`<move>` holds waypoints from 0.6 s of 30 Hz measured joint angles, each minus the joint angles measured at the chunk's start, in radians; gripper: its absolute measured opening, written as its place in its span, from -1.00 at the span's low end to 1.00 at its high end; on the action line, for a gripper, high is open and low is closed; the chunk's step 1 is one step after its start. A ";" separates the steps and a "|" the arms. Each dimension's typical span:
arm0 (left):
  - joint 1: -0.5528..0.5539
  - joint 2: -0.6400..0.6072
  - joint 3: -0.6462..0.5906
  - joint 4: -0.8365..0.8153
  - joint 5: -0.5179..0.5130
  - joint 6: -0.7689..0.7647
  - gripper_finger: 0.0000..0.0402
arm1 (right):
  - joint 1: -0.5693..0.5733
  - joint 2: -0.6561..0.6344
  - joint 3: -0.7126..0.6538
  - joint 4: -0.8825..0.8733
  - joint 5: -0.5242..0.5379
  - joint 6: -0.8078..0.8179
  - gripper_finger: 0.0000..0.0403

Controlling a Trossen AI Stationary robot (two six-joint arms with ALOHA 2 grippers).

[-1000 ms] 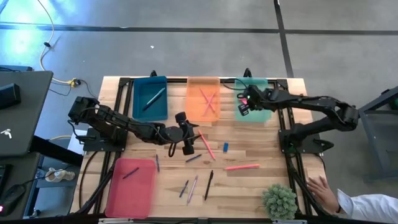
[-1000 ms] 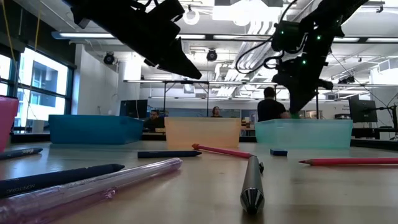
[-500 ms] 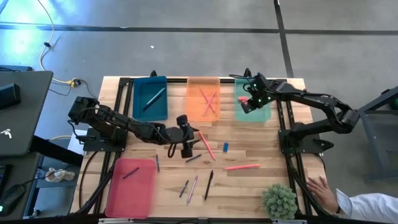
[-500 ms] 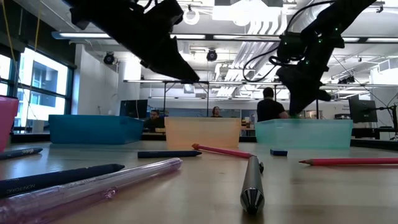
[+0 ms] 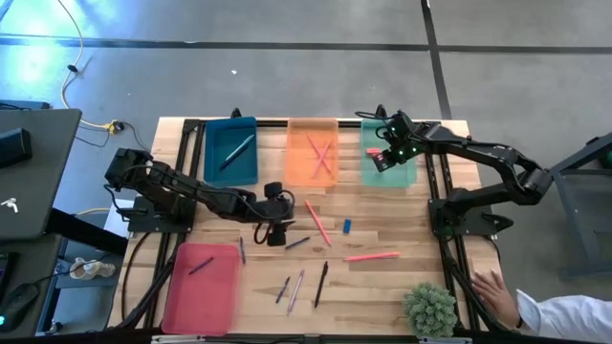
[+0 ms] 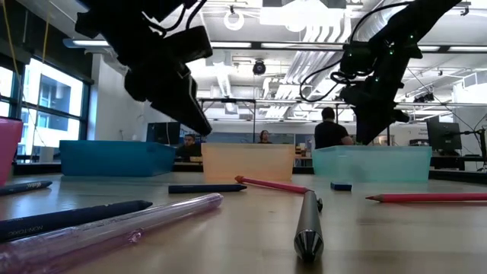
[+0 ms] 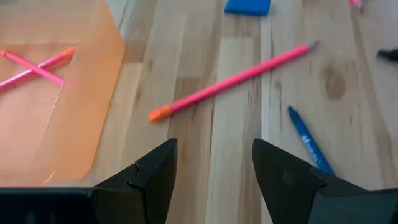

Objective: Sort crayons/erasers/pens/pencils in bins
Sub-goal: Put the top left crayon into the pink bin

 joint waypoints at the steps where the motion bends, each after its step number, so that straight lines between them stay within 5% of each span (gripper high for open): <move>1: 0.000 0.000 0.005 -0.022 0.000 0.000 -0.02 | 0.000 0.000 0.000 0.002 0.000 0.000 -0.50; 8: -0.002 0.000 0.106 -0.242 0.000 -0.052 -0.02 | 0.000 0.000 0.000 0.007 0.031 0.000 -0.29; 18: -0.085 0.000 0.147 -0.506 0.007 -0.245 -0.02 | 0.001 0.000 0.000 0.010 0.083 -0.007 -0.28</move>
